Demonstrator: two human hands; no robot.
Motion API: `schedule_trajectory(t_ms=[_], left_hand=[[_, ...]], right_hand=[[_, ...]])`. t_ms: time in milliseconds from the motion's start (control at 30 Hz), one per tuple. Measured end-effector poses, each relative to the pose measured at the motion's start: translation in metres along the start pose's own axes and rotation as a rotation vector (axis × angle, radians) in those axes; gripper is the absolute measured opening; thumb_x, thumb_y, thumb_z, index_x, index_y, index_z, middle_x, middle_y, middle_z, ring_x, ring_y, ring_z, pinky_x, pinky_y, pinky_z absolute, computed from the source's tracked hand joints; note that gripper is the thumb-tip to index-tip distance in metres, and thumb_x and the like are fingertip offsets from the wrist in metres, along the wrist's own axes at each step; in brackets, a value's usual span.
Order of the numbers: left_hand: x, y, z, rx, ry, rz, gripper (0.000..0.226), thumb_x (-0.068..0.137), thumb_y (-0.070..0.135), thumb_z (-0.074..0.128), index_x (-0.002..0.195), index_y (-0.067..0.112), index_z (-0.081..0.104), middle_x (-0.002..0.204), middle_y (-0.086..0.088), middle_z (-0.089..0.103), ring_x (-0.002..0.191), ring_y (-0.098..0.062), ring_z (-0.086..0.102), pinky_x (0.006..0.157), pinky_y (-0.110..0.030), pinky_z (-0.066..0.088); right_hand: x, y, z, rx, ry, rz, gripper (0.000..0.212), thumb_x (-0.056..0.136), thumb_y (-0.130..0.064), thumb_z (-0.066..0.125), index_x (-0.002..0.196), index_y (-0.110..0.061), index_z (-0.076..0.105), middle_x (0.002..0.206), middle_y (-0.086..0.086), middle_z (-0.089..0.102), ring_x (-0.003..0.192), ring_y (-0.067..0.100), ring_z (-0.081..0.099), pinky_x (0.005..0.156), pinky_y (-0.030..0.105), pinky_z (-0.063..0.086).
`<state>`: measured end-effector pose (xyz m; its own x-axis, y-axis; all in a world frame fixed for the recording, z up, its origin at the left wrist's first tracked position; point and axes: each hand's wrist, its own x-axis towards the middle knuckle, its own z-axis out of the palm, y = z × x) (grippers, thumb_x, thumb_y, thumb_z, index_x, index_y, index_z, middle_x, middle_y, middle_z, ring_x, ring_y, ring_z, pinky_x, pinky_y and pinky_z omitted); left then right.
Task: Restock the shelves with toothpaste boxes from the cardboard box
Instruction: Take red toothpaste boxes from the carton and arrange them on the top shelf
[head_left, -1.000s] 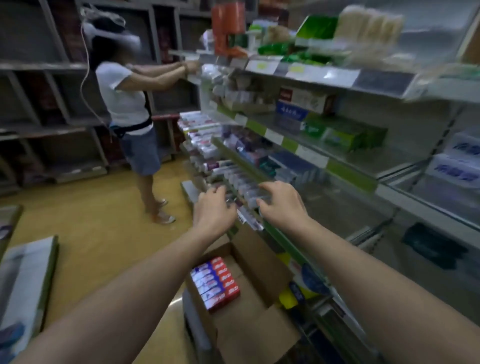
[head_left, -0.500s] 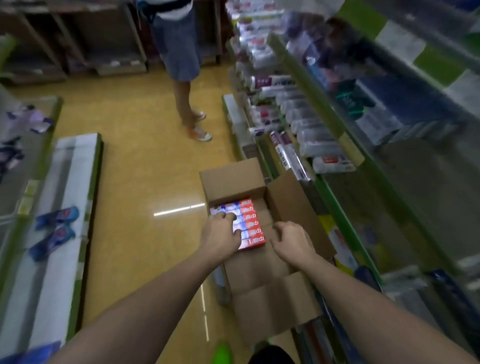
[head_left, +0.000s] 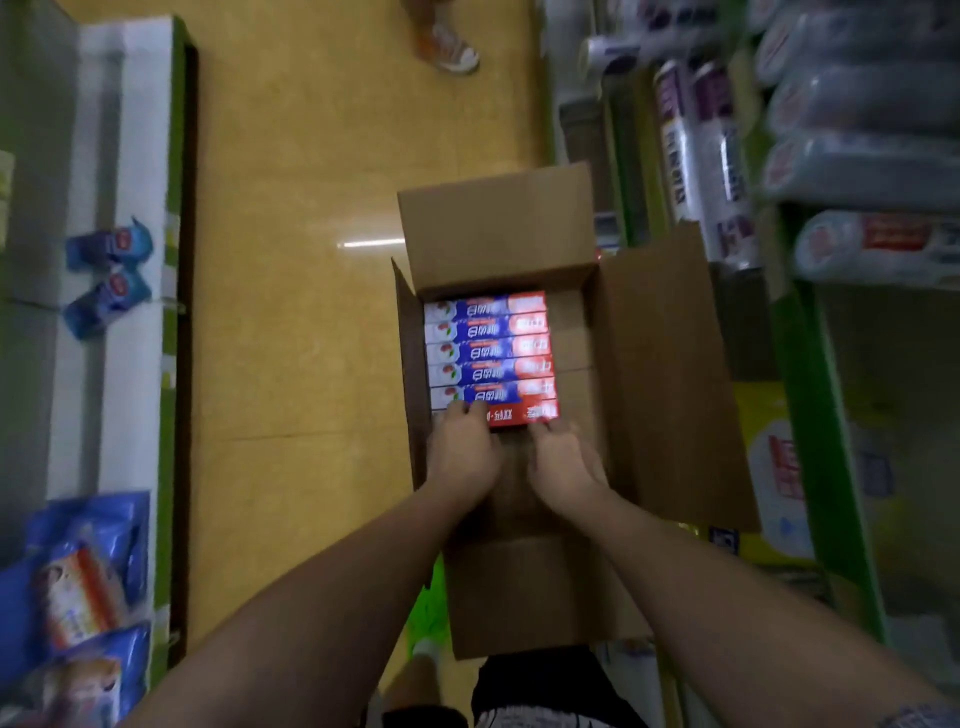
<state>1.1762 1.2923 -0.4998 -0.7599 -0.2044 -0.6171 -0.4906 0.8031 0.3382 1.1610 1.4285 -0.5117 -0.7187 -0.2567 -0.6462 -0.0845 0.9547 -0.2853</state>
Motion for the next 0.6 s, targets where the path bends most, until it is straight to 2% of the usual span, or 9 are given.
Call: schedule_trajectory(t_ms=[133, 267, 433, 600], left_hand=[[0.037, -0.002, 0.007, -0.030, 0.062, -0.084, 0.058, 0.094, 0.030, 0.069, 0.146, 0.019, 0.046, 0.146, -0.007, 0.047, 0.139, -0.024, 0.040, 0.110, -0.046, 0.045], [0.063, -0.004, 0.019, 0.043, 0.047, -0.099, 0.060, 0.093, 0.033, 0.070, 0.146, 0.018, 0.046, 0.147, -0.008, 0.047, 0.139, -0.025, 0.040, 0.110, -0.046, 0.045], [0.076, -0.008, 0.030, 0.127, 0.038, -0.030, 0.066, 0.092, 0.036, 0.072, 0.148, 0.017, 0.043, 0.147, -0.008, 0.047, 0.139, -0.024, 0.041, 0.108, -0.045, 0.047], [0.074, -0.017, 0.028, 0.195, 0.064, 0.091, 0.057, 0.094, 0.034, 0.069, 0.143, 0.016, 0.048, 0.142, -0.007, 0.052, 0.135, -0.022, 0.044, 0.110, -0.039, 0.044]], right_hand=[[0.033, 0.007, 0.013, -0.029, 0.030, -0.053, 0.050, 0.094, -0.022, 0.056, 0.142, -0.017, 0.043, 0.140, 0.009, 0.048, 0.128, 0.027, 0.043, 0.103, 0.038, 0.041], [0.055, 0.017, 0.020, -0.125, 0.083, -0.159, 0.052, 0.092, -0.023, 0.063, 0.140, -0.016, 0.046, 0.140, 0.011, 0.046, 0.131, 0.027, 0.041, 0.105, 0.038, 0.038], [0.068, 0.023, 0.019, -0.255, 0.115, -0.215, 0.051, 0.093, -0.027, 0.064, 0.139, -0.016, 0.044, 0.139, 0.010, 0.046, 0.130, 0.027, 0.041, 0.105, 0.041, 0.036], [0.068, 0.020, 0.028, -0.267, 0.105, -0.198, 0.047, 0.092, -0.028, 0.065, 0.134, -0.016, 0.046, 0.135, 0.011, 0.050, 0.126, 0.028, 0.044, 0.103, 0.042, 0.040]])
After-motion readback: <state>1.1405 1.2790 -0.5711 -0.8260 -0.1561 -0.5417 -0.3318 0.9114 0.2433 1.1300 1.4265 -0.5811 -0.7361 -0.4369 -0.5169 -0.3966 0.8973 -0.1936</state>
